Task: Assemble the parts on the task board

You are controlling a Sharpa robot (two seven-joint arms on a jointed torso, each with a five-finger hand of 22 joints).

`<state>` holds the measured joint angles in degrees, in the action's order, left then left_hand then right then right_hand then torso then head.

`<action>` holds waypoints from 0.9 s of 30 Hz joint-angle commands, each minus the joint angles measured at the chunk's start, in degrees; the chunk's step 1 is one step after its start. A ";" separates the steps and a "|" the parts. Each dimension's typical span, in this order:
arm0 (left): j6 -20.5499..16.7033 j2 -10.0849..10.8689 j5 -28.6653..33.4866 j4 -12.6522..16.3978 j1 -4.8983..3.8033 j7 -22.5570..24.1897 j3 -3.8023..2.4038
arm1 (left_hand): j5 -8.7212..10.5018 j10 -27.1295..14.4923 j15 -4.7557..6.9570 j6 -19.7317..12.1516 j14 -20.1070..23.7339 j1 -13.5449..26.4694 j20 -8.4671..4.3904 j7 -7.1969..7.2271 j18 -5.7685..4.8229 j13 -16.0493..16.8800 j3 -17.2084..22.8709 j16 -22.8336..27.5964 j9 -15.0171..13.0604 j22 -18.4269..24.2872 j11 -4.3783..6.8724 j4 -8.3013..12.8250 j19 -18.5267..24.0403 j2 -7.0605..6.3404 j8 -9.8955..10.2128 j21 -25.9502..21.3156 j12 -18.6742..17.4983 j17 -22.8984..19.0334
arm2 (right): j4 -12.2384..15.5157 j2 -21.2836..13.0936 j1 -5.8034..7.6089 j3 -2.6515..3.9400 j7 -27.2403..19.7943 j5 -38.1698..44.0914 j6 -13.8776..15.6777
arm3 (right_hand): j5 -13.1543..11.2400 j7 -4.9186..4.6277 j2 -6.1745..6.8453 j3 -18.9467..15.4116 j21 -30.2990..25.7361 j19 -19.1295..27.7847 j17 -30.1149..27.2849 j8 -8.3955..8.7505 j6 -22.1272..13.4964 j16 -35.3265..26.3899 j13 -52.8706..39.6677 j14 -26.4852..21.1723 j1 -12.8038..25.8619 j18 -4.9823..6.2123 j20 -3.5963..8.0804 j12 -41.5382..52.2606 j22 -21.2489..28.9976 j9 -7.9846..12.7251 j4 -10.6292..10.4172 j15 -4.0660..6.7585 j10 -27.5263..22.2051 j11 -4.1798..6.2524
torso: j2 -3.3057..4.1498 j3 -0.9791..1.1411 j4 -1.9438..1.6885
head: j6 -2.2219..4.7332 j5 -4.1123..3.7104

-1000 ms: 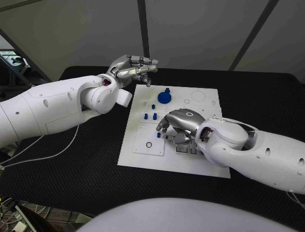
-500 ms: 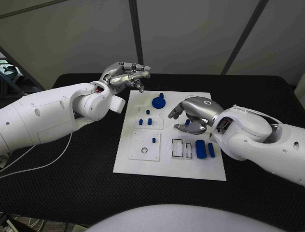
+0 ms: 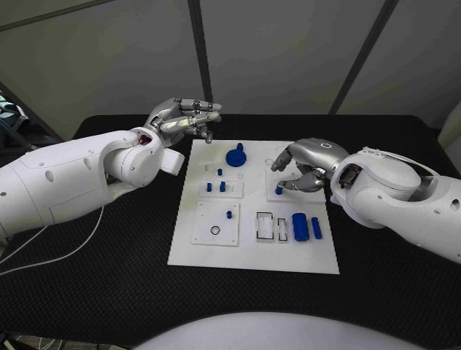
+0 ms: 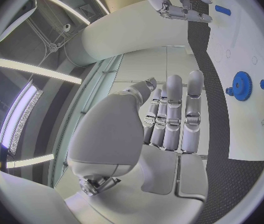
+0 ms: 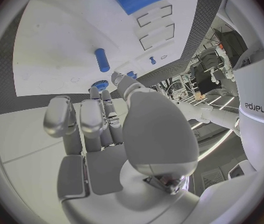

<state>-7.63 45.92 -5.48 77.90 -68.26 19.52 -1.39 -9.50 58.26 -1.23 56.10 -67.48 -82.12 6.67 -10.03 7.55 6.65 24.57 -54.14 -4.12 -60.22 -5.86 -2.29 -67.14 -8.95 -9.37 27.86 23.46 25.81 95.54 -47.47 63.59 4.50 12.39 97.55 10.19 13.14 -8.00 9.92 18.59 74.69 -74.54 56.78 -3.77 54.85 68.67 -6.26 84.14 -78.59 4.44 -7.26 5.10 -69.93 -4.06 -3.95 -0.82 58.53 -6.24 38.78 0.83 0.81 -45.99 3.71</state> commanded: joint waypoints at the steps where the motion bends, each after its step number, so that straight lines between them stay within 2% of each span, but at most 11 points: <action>1: 0.82 -0.06 0.20 -0.02 -0.11 0.19 -0.05 | -0.06 -0.22 0.00 0.21 0.37 0.14 0.00 -0.27 2.90 0.06 -0.34 0.35 0.05 0.06 -0.20 0.11 0.43 0.53 -0.27 -0.35 0.37 -0.06 | -0.56 0.36 0.14 0.07 0.07 1.11 -4.19 | 0.72 0.33 -0.19 -0.84 -0.20 0.17 -0.11 -0.14 0.07 -0.05 0.19 0.04 -1.02 0.78 -0.10 0.67 0.02 -0.04 0.07 -0.40 -0.41 0.03 | 0.03 0.01 0.03 | -0.12 0.08; 5: 0.90 -0.10 0.20 -0.01 -0.11 0.16 -0.05 | -0.06 -0.27 -0.01 0.21 0.42 0.20 0.02 -0.25 2.90 0.05 -0.43 0.40 0.07 0.14 -0.20 0.10 0.47 0.59 -0.30 -0.44 0.40 -0.14 | -0.87 0.66 0.14 0.07 -0.01 1.32 -6.00 | 1.25 0.32 -0.56 -1.33 -0.03 -0.18 -0.40 -0.22 0.42 -0.15 0.23 0.01 -1.35 0.71 -0.01 1.70 -0.22 -0.09 -0.03 -0.24 0.42 0.25 | 0.03 -0.05 -0.07 | -0.33 0.11; 11: 1.00 -0.18 0.20 -0.02 -0.11 0.17 -0.05 | -0.06 -0.27 -0.01 0.21 0.42 0.20 0.02 -0.25 2.90 0.05 -0.43 0.40 0.07 0.14 -0.20 0.10 0.47 0.59 -0.30 -0.44 0.40 -0.14 | -0.93 1.11 0.14 0.06 0.59 1.58 -7.99 | 1.38 -0.10 -1.21 -1.31 0.74 -1.19 0.10 -0.43 1.35 0.32 0.25 0.22 -1.80 0.46 0.34 3.24 -1.21 -0.20 -0.28 0.19 2.29 0.79 | 0.07 0.04 0.03 | -0.57 0.27; 17: 1.11 -0.25 0.20 -0.05 -0.11 0.22 -0.05 | -0.06 -0.34 -0.06 0.19 0.46 0.52 0.06 -0.26 2.88 0.03 -0.61 0.44 0.10 0.27 -0.23 -0.11 0.50 0.77 -0.33 -0.60 0.45 -0.25 | -1.09 1.35 0.13 0.05 1.09 1.64 -9.33 | 1.41 -0.36 -1.63 -0.77 1.20 -1.76 0.35 -0.53 1.95 0.62 0.32 0.36 -2.24 0.30 0.61 3.99 -1.80 -0.25 -0.41 0.49 3.68 1.15 | 0.03 0.02 0.02 | -0.84 0.42; 21: 1.12 -0.26 0.20 -0.04 -0.11 0.25 -0.06 | -0.06 -0.34 -0.06 0.19 0.46 0.52 0.06 -0.26 2.88 0.03 -0.61 0.44 0.10 0.27 -0.23 -0.11 0.50 0.77 -0.33 -0.60 0.45 -0.25 | -1.34 1.62 0.13 0.04 1.30 1.66 -10.10 | 0.98 -0.39 -2.17 0.09 1.76 -2.35 0.71 -0.90 3.03 0.97 0.40 0.51 -2.81 0.12 0.81 4.46 -2.51 -0.41 -0.42 0.69 5.09 1.34 | 0.04 0.04 0.01 | -0.92 0.47; 23: 1.13 -0.27 0.20 -0.03 -0.11 0.25 -0.06 | -0.07 -0.36 -0.06 0.18 0.46 0.59 0.07 -0.26 2.88 0.03 -0.65 0.44 0.11 0.30 -0.23 -0.16 0.50 0.82 -0.34 -0.63 0.46 -0.27 | -1.58 1.86 0.13 0.03 1.46 1.67 -10.41 | -0.05 -0.25 -2.91 1.15 2.83 -3.38 1.36 -1.50 4.62 1.54 0.26 0.74 -3.52 -0.21 1.07 5.16 -3.85 -0.67 -0.29 1.01 7.16 1.74 | 0.03 0.05 0.00 | -0.96 0.48; 27: 1.13 -0.22 0.20 0.01 -0.11 0.23 -0.06 | -0.07 -0.37 -0.07 0.18 0.46 0.62 0.08 -0.26 2.88 0.03 -0.67 0.45 0.11 0.32 -0.23 -0.18 0.50 0.84 -0.34 -0.65 0.47 -0.28 | -1.85 2.04 0.12 0.02 1.73 1.92 -10.46 | -0.43 -0.10 -3.25 1.97 3.49 -3.99 1.66 -1.76 5.59 1.88 0.23 0.86 -3.92 -0.41 1.29 5.35 -4.67 -0.78 -0.17 1.22 8.35 2.02 | 0.05 0.07 -0.03 | -1.03 0.51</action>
<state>-7.22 45.71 -5.47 77.84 -68.27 19.50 -1.39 -9.50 58.26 -1.23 56.10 -67.48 -81.67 6.67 -10.03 7.56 6.65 24.18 -53.91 -4.07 -59.96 -5.86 -2.35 -67.14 -8.50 -9.37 27.41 23.69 25.62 93.75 -45.48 63.63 4.50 13.49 98.82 1.12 12.97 -8.17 6.84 20.22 77.87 -78.14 58.38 -5.32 59.95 70.37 -5.98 84.04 -82.11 4.44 -6.13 10.13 -74.47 -4.77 -4.12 -0.08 66.45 -4.09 38.83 0.89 0.82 -47.00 4.21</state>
